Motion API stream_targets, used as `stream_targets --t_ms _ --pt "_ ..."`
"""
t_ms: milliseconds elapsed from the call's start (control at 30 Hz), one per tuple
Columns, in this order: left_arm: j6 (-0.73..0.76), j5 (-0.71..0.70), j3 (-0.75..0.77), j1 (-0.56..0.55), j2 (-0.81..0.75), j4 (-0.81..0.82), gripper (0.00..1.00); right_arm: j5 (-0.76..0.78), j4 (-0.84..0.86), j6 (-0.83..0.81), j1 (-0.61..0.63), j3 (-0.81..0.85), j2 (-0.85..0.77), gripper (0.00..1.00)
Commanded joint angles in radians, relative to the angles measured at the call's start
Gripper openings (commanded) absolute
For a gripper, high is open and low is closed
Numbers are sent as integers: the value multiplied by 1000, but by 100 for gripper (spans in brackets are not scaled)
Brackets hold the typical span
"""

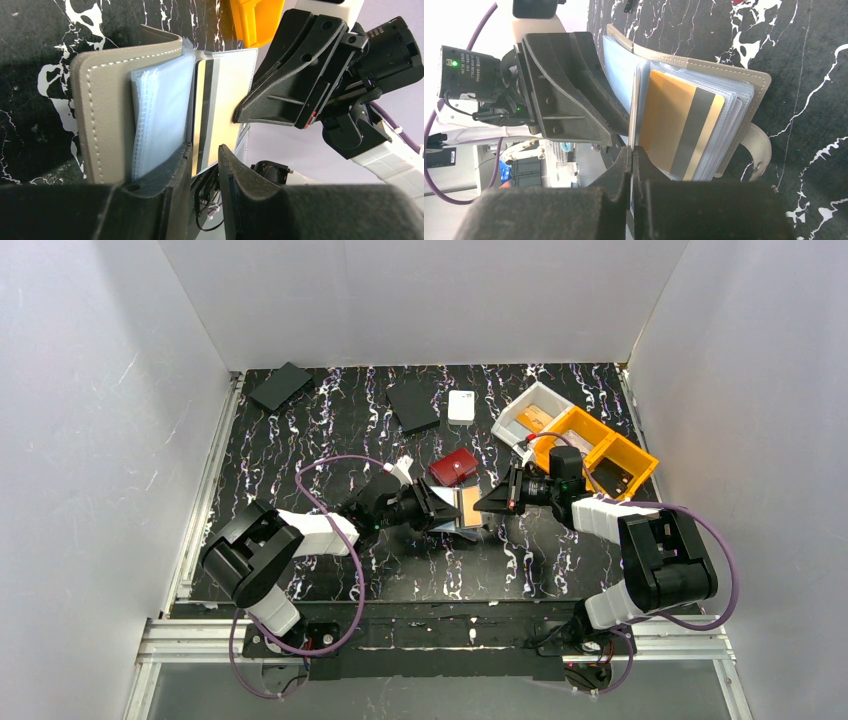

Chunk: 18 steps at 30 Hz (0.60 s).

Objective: Take the credit cards out of the card holder
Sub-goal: Remove the credit card from the card holder.

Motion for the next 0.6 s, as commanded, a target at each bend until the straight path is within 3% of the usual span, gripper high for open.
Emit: stream_targets --t_ms 0,167,367,567 --pt "-26 18 40 -5 -17 168 31 -68 46 43 36 10 -2 1" --pt "-24 21 40 -4 9 168 33 -97 124 121 37 5 -7 1" --pt "-37 20 50 -5 22 173 28 -89 115 115 37 1 -11 1" --pt "-42 15 70 -4 4 177 6 -30 -32 2 37 25 -1 1"
